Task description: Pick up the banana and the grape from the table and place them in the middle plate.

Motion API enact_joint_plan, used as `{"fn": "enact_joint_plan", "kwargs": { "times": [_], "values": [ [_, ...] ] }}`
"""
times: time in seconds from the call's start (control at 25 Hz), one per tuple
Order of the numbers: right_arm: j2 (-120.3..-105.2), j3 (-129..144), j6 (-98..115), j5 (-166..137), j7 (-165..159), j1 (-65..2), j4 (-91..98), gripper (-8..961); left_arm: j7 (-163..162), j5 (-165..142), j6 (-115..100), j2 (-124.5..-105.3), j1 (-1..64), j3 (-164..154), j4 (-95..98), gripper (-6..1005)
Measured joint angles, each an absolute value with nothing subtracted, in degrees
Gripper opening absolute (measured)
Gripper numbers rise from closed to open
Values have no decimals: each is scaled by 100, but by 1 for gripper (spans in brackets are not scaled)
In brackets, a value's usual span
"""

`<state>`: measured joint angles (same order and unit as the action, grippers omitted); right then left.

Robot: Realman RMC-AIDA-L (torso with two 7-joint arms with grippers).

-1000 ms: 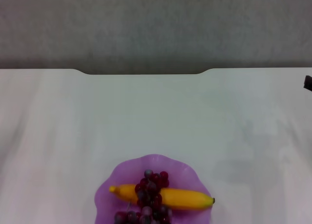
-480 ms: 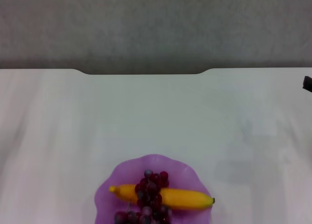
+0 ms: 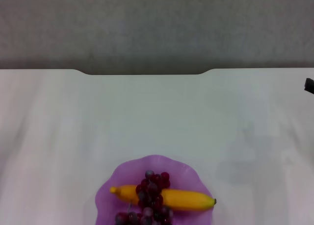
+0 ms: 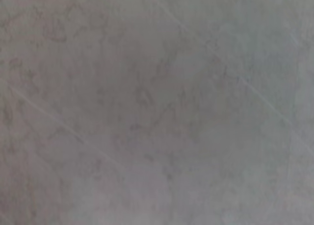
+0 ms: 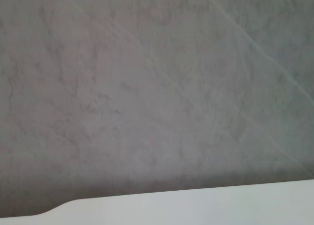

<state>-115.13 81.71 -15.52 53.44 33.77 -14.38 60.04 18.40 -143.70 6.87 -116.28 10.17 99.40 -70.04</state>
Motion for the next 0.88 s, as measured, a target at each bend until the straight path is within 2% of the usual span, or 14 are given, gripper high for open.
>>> {"fn": "enact_joint_plan", "kwargs": {
  "times": [0.88],
  "values": [
    [-11496,8165,-1617,5326,3383,-1459,6021,877,1840,-14370,803,-11637,1006,9861,-7236,847]
  ]
}}
